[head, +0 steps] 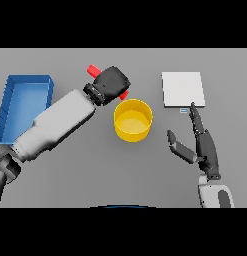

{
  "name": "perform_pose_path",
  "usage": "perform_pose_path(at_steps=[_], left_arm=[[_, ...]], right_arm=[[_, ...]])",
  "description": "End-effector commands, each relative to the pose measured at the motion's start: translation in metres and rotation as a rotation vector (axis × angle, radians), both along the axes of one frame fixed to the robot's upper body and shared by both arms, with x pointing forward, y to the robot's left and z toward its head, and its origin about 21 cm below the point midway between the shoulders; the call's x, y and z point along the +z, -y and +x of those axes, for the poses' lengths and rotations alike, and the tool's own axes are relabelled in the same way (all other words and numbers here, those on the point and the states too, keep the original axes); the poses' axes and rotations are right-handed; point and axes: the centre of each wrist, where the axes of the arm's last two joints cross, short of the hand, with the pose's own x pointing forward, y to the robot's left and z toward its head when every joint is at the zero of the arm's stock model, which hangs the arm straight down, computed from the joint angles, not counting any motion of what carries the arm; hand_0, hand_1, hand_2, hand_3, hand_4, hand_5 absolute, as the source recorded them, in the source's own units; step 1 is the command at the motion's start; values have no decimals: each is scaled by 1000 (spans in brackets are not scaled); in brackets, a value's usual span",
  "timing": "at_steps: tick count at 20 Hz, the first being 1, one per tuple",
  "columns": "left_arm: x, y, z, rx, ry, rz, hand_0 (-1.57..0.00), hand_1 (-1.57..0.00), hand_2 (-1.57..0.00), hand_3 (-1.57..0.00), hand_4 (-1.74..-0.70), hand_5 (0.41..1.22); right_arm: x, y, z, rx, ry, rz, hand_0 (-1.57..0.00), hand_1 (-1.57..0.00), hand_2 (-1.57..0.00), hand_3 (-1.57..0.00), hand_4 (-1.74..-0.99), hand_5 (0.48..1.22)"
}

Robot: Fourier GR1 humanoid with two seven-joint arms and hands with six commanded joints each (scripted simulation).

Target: Pick up the red beaker and tilt it to pour out 1 green nut into yellow bowl. Pick up the yellow bowl and place it on the metallic measuring scale.

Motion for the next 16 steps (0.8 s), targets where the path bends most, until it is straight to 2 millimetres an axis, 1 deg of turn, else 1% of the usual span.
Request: perform_pose_path(at_steps=[1,2,4,5,7,8,9,11,13,16], left_arm=[[0,4,0,-13,7,48,-1571,-1571,-1571,-1571,-1702,1217],[2,12,1,-28,15,91,-1571,-1571,-1571,-1571,-1709,1218],[6,15,3,-51,42,185,-1571,-1571,-1571,-1571,-1720,1219],[5,17,3,-56,60,226,-1571,-1571,-1571,-1571,-1725,1219],[4,23,1,-84,90,306,-1571,-1571,-1571,-1571,-1730,1220],[6,26,1,-99,108,338,-1571,-1571,-1571,-1571,-1733,1220],[5,27,1,-119,124,369,-1571,-1571,-1571,-1571,-1734,1220],[1,32,1,-174,151,424,-1571,-1571,-1571,-1571,-1735,1221],[0,41,0,-221,205,514,-1571,-1571,-1571,-1571,-1735,1221],[0,49,1,-265,262,597,-1571,-1571,-1571,-1571,-1734,1221]], right_arm=[[-2,0,0,-2,-2,-3,1,1,1,1,-1209,654],[-3,-2,1,-6,-7,-4,1,1,1,1,-1198,650],[-3,2,-5,-10,22,-35,1,1,1,1,-1195,647],[-3,3,-3,-7,15,-32,1,1,1,1,-1193,648],[-1,-1,2,-11,8,-47,1,1,1,1,-1188,647],[-2,0,0,-13,6,-39,1,1,1,1,-1183,643],[-3,-3,-1,-17,1,-24,1,1,1,1,-1179,635],[-1,-1,-2,-22,7,-16,1,1,1,1,-1179,627],[1,-1,0,-23,4,-24,1,1,1,1,-1167,626],[0,0,1,-22,13,-31,1,1,1,1,-1162,627]])
